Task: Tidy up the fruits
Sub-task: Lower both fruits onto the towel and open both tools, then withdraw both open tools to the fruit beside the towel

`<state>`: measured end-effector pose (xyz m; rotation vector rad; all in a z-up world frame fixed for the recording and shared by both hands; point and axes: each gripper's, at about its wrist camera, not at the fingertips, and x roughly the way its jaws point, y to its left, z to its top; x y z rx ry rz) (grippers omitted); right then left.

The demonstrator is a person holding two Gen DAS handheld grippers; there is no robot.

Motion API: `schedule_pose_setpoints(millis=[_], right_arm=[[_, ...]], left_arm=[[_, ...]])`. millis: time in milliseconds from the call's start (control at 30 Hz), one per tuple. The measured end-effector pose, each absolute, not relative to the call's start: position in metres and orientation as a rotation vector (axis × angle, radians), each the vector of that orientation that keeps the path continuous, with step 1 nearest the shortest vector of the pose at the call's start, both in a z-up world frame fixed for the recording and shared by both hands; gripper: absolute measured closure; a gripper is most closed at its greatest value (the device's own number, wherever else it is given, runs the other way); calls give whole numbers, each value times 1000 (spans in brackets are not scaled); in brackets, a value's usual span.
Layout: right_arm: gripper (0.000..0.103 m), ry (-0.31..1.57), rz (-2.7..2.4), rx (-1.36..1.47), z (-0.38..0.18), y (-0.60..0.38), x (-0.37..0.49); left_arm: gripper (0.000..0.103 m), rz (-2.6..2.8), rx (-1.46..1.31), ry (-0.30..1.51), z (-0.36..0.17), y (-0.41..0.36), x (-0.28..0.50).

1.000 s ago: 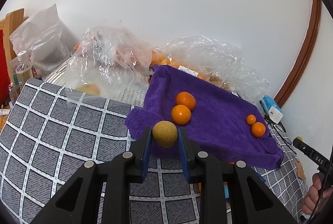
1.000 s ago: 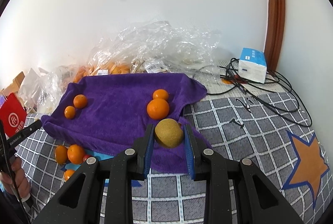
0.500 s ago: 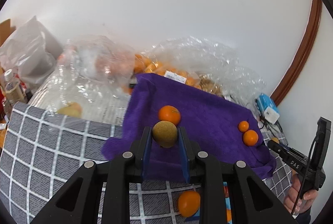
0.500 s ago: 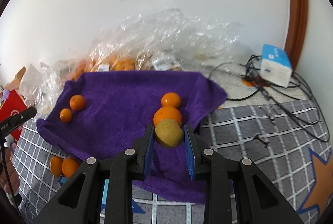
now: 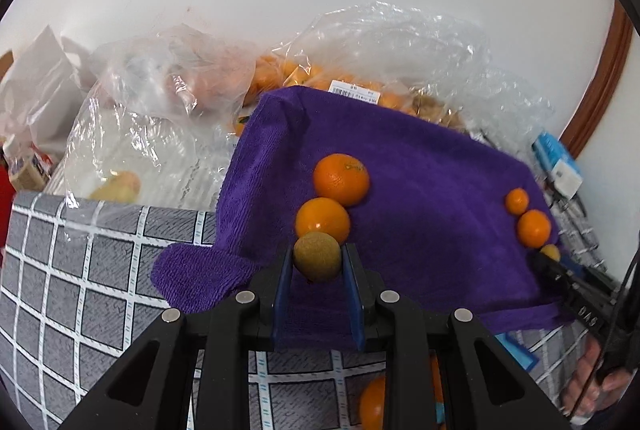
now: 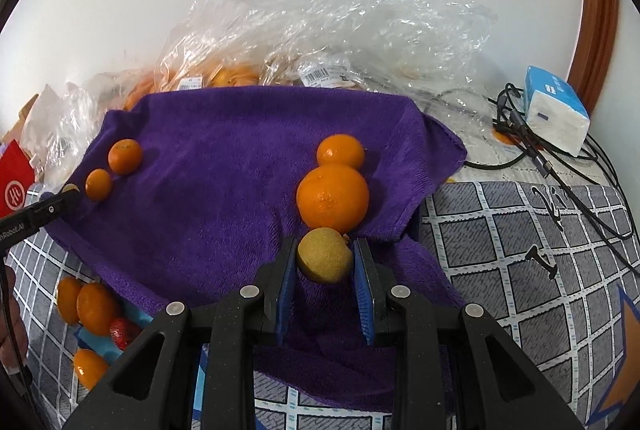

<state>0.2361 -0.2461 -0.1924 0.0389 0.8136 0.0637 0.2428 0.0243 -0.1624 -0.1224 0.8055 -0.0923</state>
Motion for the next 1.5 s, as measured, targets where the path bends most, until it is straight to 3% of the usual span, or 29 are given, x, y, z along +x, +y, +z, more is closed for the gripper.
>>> schedule_pose_setpoints(millis=[433,800,1067,1300,1500], right_arm=[[75,793,65,30,-195,-245,235],[51,751,55,45,-182,-247,224],[50,762,-12,19,-159,-244,204],[50,743,7,13,-141,-223,174],[50,756,62,-9,-143,-194,156]], left_arm=[[79,-56,-8,766,-167,13,244],[79,-74,-41,762,-167,18,247],[60,-94,-90,705,-148,23,233],[56,-78,-176,631,-113,49,215],[56,-30,-172,682,-113,76,194]])
